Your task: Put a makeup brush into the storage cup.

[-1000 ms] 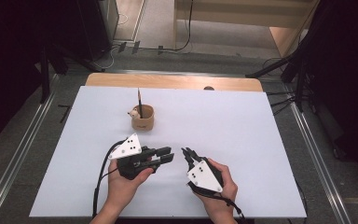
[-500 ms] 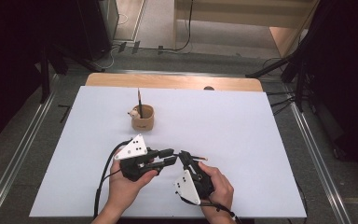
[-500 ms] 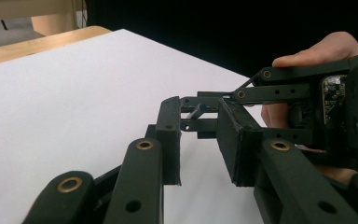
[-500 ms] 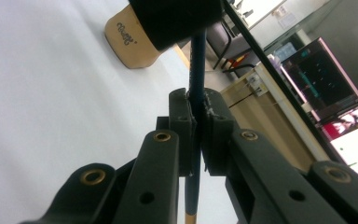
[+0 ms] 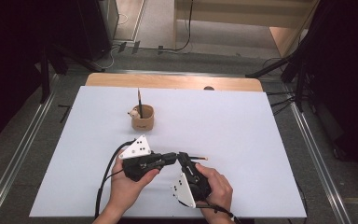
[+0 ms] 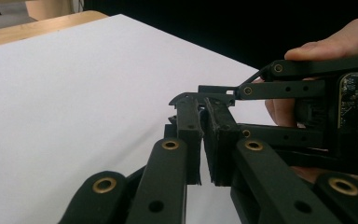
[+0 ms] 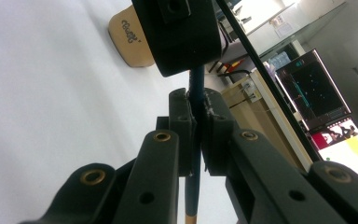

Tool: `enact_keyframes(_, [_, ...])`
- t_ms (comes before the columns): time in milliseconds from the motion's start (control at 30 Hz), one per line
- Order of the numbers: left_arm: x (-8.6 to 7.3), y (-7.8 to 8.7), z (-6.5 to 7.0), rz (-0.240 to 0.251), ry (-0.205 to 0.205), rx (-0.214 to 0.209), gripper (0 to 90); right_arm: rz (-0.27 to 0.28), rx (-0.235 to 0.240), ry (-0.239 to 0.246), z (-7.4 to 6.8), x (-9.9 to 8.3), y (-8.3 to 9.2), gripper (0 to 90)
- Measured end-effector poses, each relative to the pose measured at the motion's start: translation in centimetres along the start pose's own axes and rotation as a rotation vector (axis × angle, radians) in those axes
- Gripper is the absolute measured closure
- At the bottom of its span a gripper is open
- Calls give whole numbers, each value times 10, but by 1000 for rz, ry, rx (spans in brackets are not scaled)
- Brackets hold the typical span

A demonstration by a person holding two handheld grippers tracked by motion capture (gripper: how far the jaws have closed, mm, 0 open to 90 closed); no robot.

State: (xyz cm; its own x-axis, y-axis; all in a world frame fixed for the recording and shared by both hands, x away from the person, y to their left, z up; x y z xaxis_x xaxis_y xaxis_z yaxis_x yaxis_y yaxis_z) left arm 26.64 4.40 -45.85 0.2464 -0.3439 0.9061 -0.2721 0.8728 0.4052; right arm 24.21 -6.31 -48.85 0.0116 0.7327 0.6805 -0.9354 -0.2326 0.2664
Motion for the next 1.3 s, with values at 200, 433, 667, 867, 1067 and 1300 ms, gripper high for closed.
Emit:
enact_keyframes(200, [2,5,-3,29,-12,26,867,33,23,-94,4,1,1,746])
enact_keyframes(433, [3,11,-9,66,-1,54,868,53,112,-286,9,2,2,536])
enact_keyframes(667, [3,14,-12,84,1,68,868,62,199,-536,14,1,4,423])
enact_keyframes(867, [3,16,-13,103,2,72,868,85,280,-739,23,-1,7,356])
enact_keyframes(1067, [4,19,-15,134,-4,83,868,66,329,-940,29,-6,8,177])
enact_keyframes(1300, [5,24,-19,188,15,87,868,73,327,-1095,33,-4,13,14])
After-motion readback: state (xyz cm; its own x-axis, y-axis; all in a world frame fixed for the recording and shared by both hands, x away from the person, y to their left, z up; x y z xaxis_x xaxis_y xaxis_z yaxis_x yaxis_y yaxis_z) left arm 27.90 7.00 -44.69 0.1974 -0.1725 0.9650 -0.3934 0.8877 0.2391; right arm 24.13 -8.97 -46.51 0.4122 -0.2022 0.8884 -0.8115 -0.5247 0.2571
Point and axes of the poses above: each handheld gripper's, and its own axes: y roughly backward along the jaws, x roughly out of its top, z roughly to its right, the point moved 7 cm from there along -y, roughly forward along the jaws, and after that the axes turned 5 degrees about -y, right-handed, at the moved point
